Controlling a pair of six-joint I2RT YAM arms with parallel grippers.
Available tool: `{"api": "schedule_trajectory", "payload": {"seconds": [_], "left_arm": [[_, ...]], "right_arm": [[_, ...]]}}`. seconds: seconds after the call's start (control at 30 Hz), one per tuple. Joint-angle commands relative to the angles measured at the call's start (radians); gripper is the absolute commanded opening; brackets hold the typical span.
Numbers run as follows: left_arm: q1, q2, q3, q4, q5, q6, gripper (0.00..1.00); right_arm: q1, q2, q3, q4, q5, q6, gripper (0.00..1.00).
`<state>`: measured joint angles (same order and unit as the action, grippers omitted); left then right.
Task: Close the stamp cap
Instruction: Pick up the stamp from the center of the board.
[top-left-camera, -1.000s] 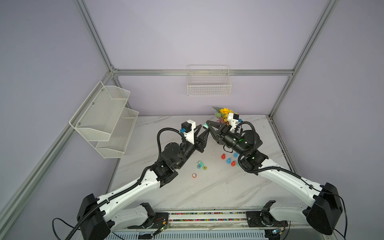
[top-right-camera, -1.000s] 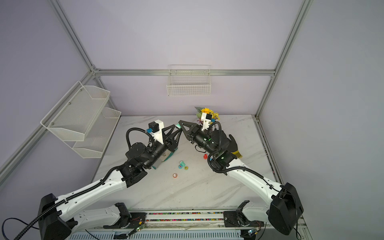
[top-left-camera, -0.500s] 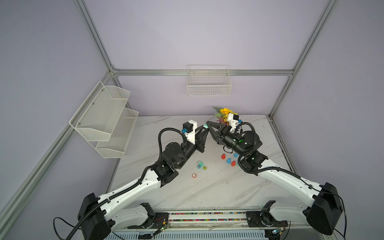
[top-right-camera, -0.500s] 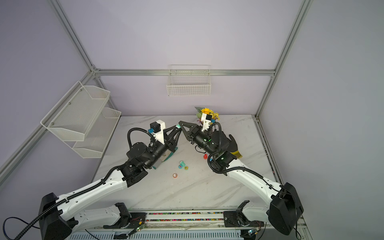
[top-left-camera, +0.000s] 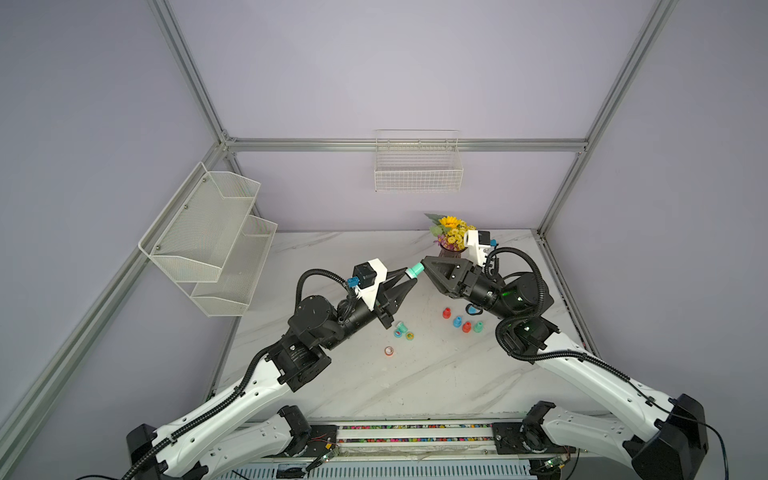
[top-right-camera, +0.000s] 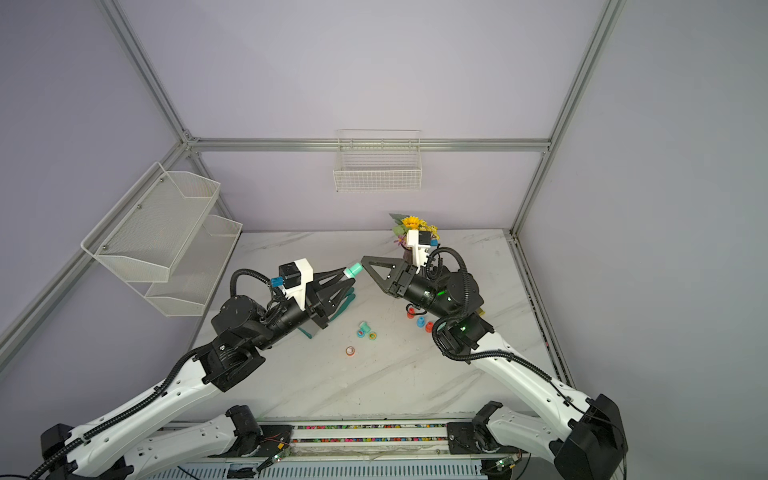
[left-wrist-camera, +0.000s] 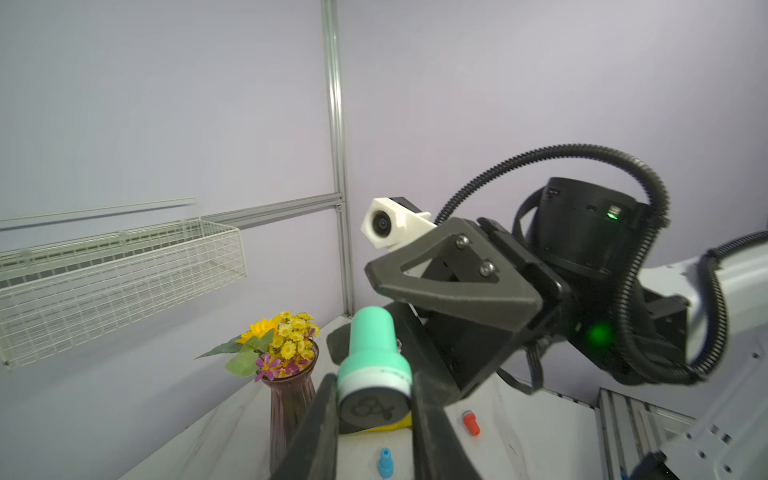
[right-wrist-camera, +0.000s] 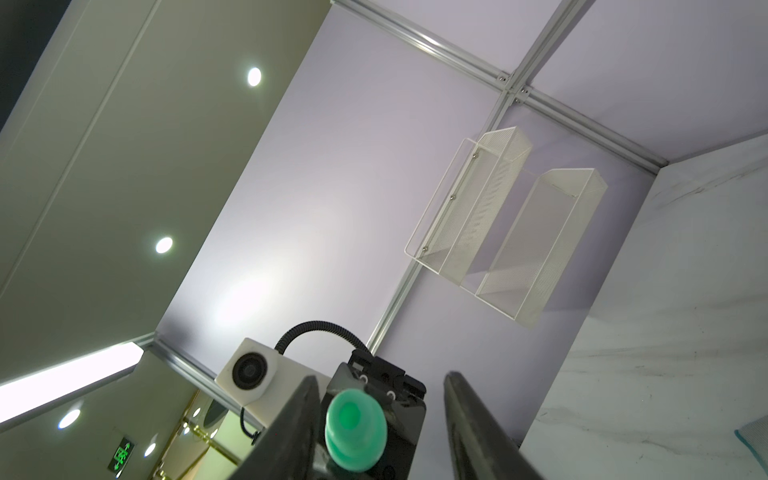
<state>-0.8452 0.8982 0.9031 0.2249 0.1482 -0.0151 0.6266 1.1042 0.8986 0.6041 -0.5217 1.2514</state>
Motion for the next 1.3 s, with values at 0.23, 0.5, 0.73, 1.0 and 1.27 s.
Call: {"api": "schedule_trajectory", "payload": {"seconds": [0.23,0.5,0.73,1.0,1.27], "left_arm": [[-0.002,-0.074,0.02,-0.127,0.216,0.074,0.13],[-0.002,-0.086,0.024,-0.131,0.177,0.076,0.12],[-0.002,-0.095,0.012,-0.108,0.159,0.057,0.12],[-0.002,-0.068,0.019,-0.108,0.173,0.055,0.11],[-0.002,-0.059,0.023,-0.11,0.191,0.056,0.11]], "right_arm": [[-0.023,0.03,0.147,-0.138,-0.446,-0.012,0.5],[-0.024,0.002,0.24,-0.486,-0.532,-0.233,0.45],[-0.024,0.003,0.262,-0.616,-0.52,-0.314,0.4],[-0.023,0.017,0.271,-0.59,-0.535,-0.301,0.34],[-0.024,0.022,0.275,-0.583,-0.518,-0.303,0.23]]}}
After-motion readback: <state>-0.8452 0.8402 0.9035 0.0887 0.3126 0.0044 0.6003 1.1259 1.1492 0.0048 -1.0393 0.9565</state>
